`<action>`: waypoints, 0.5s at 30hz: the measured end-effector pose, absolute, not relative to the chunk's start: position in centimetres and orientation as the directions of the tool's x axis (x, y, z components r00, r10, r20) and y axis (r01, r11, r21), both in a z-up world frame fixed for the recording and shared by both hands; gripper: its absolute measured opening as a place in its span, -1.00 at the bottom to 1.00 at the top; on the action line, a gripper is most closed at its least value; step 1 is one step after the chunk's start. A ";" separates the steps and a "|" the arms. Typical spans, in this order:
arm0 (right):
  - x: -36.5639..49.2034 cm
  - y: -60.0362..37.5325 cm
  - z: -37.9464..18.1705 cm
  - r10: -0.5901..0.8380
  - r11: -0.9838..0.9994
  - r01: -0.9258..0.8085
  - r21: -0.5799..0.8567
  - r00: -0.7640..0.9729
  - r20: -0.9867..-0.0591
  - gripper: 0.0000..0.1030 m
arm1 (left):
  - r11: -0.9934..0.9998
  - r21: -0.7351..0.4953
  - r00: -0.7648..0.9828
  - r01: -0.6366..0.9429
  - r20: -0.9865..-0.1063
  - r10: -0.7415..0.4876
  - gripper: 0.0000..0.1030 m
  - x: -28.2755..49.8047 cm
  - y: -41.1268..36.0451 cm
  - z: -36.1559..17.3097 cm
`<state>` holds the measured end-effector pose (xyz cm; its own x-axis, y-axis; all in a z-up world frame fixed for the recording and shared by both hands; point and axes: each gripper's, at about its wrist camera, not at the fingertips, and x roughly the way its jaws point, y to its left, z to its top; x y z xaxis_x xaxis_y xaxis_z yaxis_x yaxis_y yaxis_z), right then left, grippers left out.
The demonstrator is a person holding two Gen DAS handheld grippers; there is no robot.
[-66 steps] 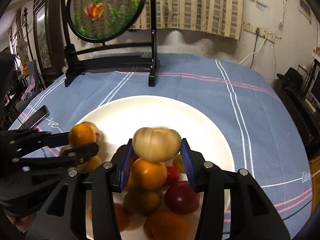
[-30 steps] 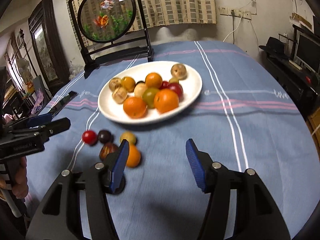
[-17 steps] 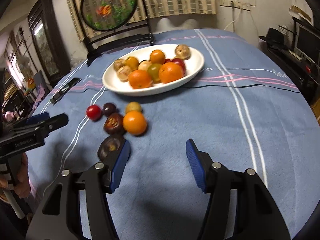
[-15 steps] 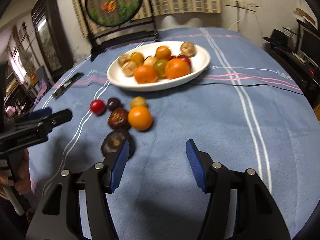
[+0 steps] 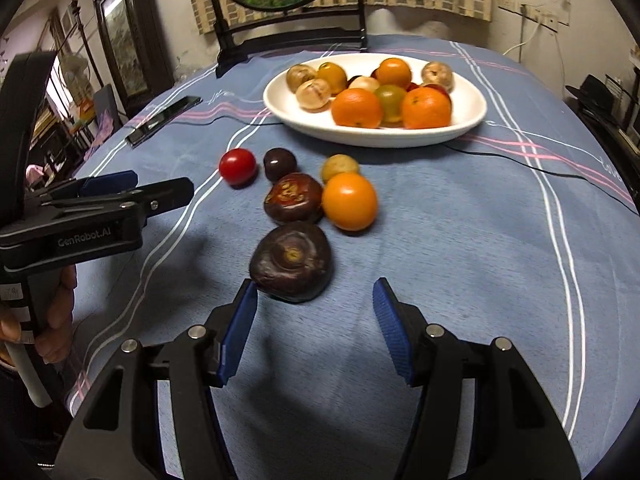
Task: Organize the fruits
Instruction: 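Grasp the large dark wrinkled fruit with the right gripper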
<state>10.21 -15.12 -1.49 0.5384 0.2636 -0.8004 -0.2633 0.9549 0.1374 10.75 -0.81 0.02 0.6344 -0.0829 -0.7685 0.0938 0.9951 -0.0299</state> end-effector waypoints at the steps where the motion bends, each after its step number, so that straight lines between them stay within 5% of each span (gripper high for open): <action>1: 10.4 -14.9 -1.5 0.260 0.955 -0.265 0.133 0.534 -0.804 0.18 | 0.995 -0.031 0.633 0.093 -0.770 -0.083 0.74 10.8 -0.7 0.0; 11: 12.8 -12.4 -2.3 0.184 0.961 -0.273 0.046 0.505 -0.843 0.18 | 0.996 -0.021 0.624 0.085 -0.779 -0.070 0.74 11.7 -0.2 -0.4; 15: 12.8 -12.1 -2.2 0.182 0.957 -0.290 0.028 0.522 -0.834 -0.11 | 0.995 0.002 0.619 0.102 -0.783 -0.062 0.74 12.5 -0.6 -0.5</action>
<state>12.80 -12.05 -2.19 0.5215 0.1821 -0.8336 -0.2897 0.9567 0.0278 12.48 -0.64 -0.47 0.6193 -0.0623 -0.7827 0.1020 0.9948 0.0015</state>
